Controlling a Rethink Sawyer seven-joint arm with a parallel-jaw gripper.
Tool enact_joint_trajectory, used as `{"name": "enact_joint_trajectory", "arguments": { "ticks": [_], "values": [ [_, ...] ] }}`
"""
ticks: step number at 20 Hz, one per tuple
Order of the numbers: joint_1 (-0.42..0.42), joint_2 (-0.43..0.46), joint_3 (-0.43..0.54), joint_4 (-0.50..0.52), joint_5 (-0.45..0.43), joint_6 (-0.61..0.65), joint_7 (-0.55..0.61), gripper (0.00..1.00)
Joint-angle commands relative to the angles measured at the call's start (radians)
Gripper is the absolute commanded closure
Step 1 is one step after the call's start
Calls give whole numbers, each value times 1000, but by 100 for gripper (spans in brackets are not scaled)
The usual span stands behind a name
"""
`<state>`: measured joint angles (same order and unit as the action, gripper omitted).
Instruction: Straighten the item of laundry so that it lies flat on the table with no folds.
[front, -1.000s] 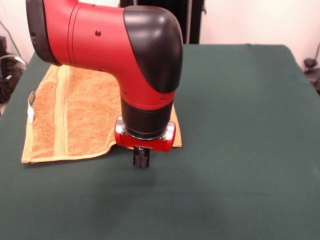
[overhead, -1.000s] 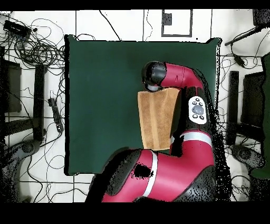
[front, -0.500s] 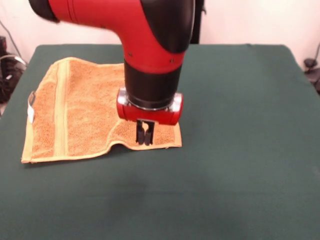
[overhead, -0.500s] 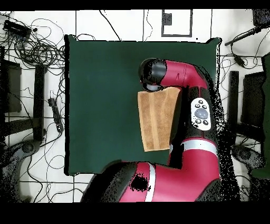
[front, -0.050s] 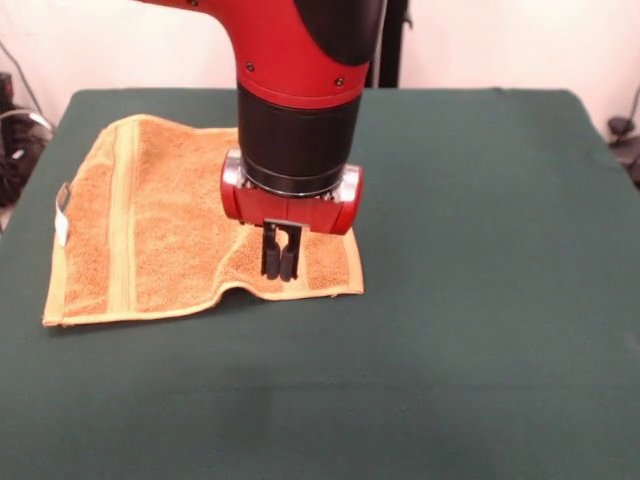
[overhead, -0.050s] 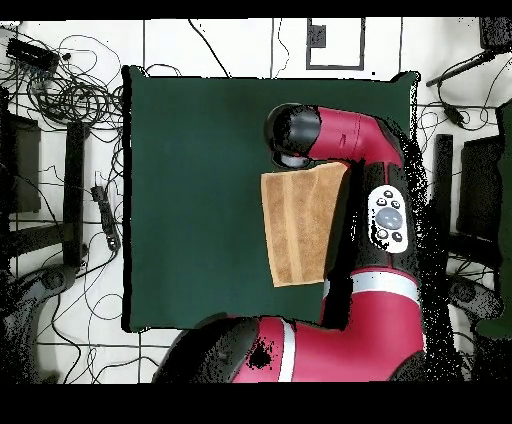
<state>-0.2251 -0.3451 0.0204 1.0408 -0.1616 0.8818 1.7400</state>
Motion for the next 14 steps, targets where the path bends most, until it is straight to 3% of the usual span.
{"name": "enact_joint_trajectory", "arguments": {
  "ticks": [1,8,14],
  "values": [
    [24,61,54,65,-1,85,40,100],
    [17,79,62,61,-13,54,25,100],
    [0,53,69,189,-33,-43,8,100]
  ]
}}
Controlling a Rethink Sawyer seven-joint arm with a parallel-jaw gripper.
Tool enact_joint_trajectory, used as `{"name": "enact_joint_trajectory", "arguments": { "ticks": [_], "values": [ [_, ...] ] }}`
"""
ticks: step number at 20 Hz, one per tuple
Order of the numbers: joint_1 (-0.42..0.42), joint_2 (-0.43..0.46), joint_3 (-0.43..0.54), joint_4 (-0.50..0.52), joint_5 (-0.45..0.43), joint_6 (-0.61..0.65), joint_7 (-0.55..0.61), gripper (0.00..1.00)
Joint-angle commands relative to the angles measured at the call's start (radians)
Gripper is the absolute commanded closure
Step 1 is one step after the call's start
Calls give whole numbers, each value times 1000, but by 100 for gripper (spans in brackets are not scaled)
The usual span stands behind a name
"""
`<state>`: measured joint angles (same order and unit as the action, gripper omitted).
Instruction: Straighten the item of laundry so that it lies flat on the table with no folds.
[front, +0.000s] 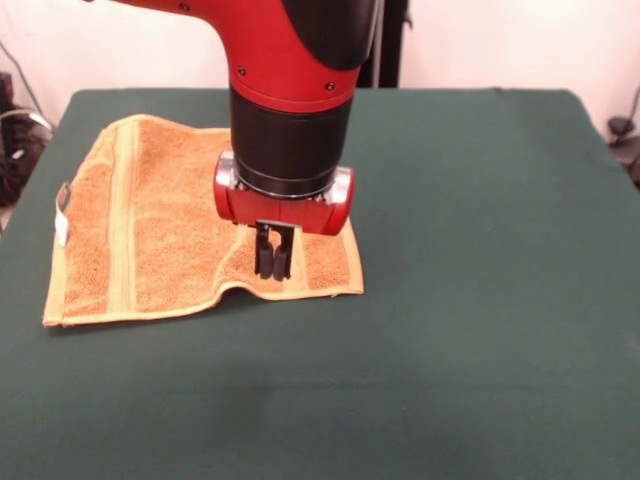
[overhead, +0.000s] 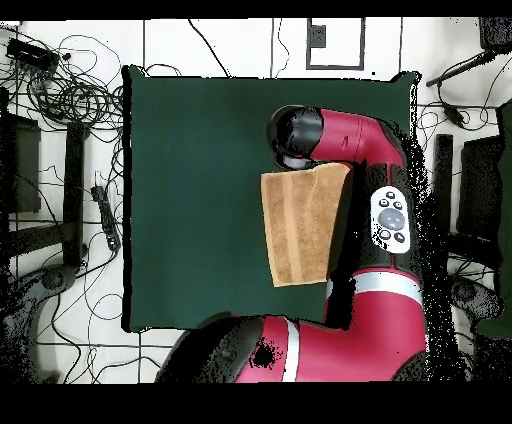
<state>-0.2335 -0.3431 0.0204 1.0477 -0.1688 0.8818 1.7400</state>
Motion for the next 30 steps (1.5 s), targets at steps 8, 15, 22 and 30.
{"name": "enact_joint_trajectory", "arguments": {
  "ticks": [8,15,22,30],
  "values": [
    [5,20,50,333,-22,-145,92,100],
    [14,55,44,324,-30,-211,106,100],
    [14,60,33,313,-30,-194,89,100],
    [-13,85,38,367,-31,-302,112,100]
  ]
}}
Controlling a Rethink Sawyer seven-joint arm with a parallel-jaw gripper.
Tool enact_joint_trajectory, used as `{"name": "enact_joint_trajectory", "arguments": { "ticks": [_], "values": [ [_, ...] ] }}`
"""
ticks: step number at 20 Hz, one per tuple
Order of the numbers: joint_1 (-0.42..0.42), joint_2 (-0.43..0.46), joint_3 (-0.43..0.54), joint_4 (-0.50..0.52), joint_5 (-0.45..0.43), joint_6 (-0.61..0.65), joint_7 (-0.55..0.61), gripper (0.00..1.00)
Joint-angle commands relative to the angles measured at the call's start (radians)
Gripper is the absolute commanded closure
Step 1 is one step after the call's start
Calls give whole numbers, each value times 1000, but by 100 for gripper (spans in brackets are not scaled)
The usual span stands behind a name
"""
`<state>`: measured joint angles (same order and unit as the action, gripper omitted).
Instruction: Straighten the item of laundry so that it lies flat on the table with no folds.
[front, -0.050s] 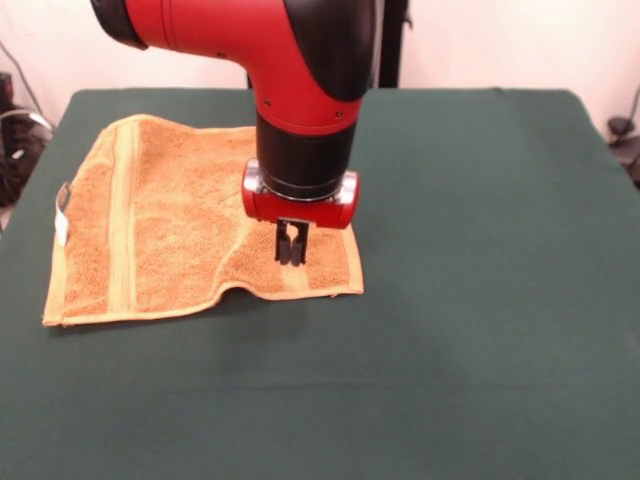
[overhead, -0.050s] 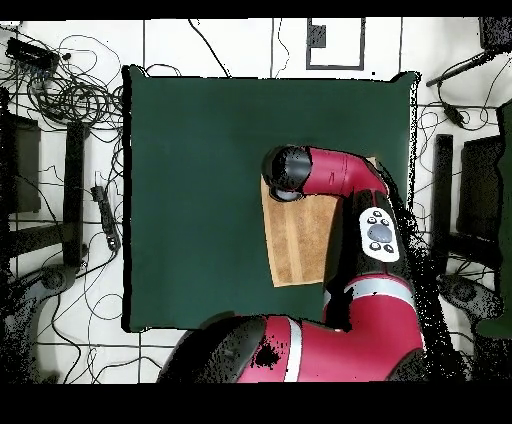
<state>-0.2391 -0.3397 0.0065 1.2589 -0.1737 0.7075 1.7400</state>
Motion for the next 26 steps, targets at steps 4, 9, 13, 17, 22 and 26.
{"name": "enact_joint_trajectory", "arguments": {
  "ticks": [4,9,13,17,22,26],
  "values": [
    [-14,56,54,216,-50,-170,80,100],
    [-3,29,27,304,-50,-228,118,100],
    [7,27,13,341,-63,-261,111,100],
    [24,41,-9,328,-54,-265,126,100],
    [34,40,-19,356,-54,-299,126,100],
    [35,59,-9,336,-48,-312,115,100]
  ]
}}
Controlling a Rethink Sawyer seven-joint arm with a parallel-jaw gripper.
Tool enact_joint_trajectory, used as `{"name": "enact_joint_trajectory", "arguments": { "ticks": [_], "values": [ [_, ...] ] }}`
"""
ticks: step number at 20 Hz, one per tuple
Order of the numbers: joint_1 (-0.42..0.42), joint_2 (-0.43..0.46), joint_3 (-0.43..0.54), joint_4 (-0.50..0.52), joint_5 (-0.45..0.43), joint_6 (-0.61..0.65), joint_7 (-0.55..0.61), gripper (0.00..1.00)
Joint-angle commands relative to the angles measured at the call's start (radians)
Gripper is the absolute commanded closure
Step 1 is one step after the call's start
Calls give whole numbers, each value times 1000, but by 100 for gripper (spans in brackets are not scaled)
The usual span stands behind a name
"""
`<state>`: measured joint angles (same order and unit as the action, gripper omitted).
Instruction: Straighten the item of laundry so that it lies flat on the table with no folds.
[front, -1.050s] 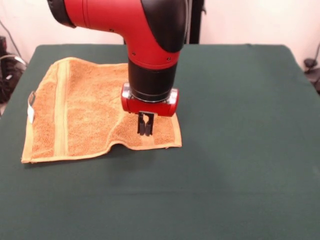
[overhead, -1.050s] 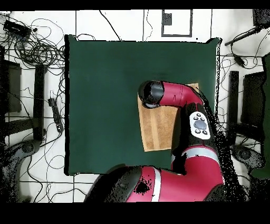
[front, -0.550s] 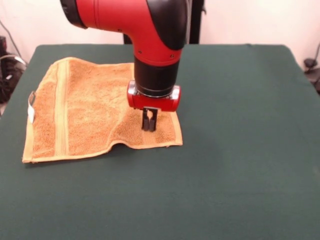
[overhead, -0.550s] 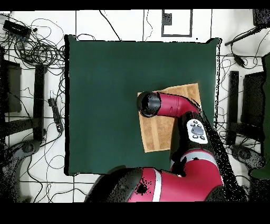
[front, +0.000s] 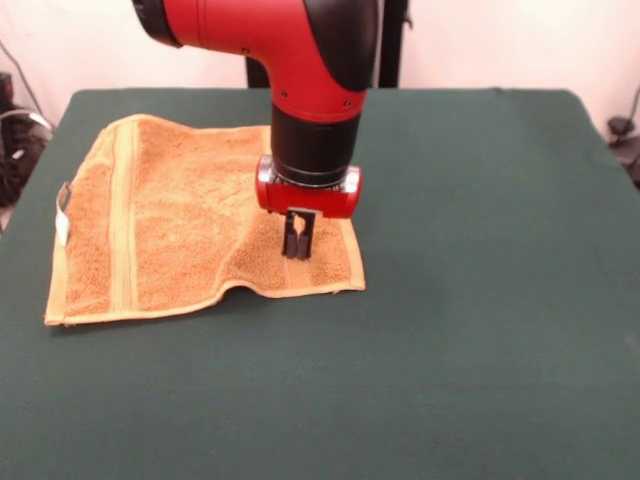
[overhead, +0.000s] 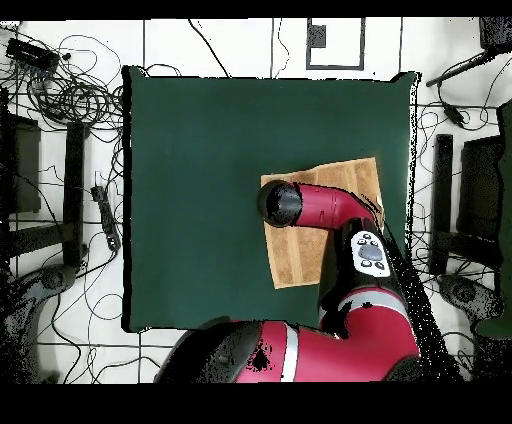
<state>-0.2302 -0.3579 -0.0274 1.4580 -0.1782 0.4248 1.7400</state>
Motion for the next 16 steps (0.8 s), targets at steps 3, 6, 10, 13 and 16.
{"name": "enact_joint_trajectory", "arguments": {
  "ticks": [3,6,10,13,16],
  "values": [
    [27,107,49,106,-50,-37,86,100],
    [33,178,71,43,-33,-61,95,100],
    [52,268,80,-39,19,-90,156,100],
    [66,343,93,-126,66,-112,195,100],
    [75,367,103,-144,99,-151,221,100]
  ]
}}
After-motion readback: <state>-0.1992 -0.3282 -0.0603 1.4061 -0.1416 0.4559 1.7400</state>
